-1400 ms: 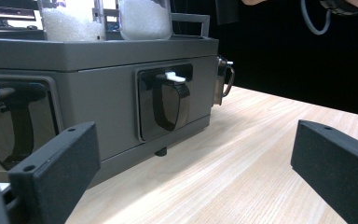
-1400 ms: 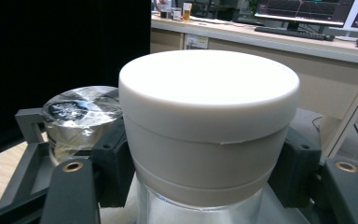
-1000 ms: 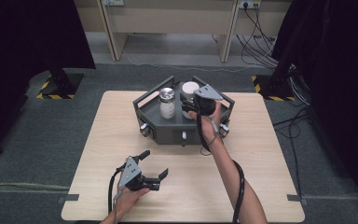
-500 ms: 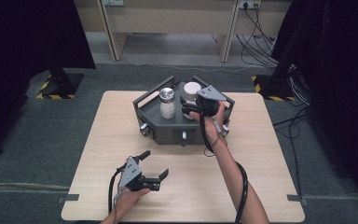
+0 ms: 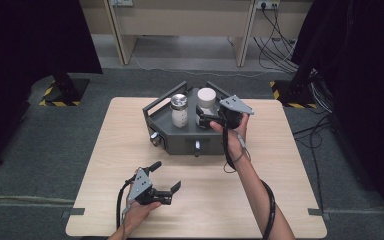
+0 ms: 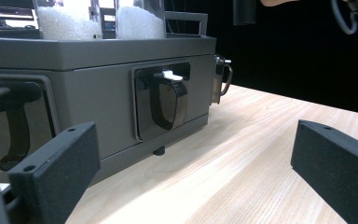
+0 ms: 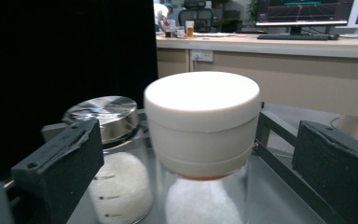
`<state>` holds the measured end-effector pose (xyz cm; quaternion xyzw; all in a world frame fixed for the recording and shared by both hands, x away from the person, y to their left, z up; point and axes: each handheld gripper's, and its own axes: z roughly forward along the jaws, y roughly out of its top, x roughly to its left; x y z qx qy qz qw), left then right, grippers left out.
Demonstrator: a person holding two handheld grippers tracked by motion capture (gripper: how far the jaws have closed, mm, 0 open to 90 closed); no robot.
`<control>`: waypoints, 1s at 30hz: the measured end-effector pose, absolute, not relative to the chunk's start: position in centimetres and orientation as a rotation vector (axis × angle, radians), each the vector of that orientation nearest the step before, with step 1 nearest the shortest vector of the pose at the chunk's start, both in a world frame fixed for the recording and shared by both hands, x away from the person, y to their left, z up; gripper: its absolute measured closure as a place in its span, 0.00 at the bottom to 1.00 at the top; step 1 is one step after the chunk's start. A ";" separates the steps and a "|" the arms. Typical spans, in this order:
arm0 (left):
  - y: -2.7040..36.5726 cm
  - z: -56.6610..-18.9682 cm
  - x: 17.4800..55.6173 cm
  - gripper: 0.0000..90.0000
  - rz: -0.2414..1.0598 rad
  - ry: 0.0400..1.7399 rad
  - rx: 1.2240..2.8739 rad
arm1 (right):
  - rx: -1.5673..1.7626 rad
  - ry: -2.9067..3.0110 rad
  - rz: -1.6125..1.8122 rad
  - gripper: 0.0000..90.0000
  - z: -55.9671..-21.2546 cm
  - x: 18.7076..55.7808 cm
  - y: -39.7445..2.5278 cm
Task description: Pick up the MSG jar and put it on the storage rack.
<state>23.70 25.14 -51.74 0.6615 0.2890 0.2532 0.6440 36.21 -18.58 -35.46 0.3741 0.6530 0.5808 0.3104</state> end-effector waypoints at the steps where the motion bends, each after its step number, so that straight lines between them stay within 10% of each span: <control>1: 25.1 -51.7 23.7 0.01 0.576 0.659 1.506 | 0.980 1.725 1.542 0.02 -35.5 36.0 -18.8; 30: 25.1 -51.8 23.7 0.01 0.578 0.660 1.508 | 0.876 1.762 1.678 0.02 -38.7 29.8 -22.5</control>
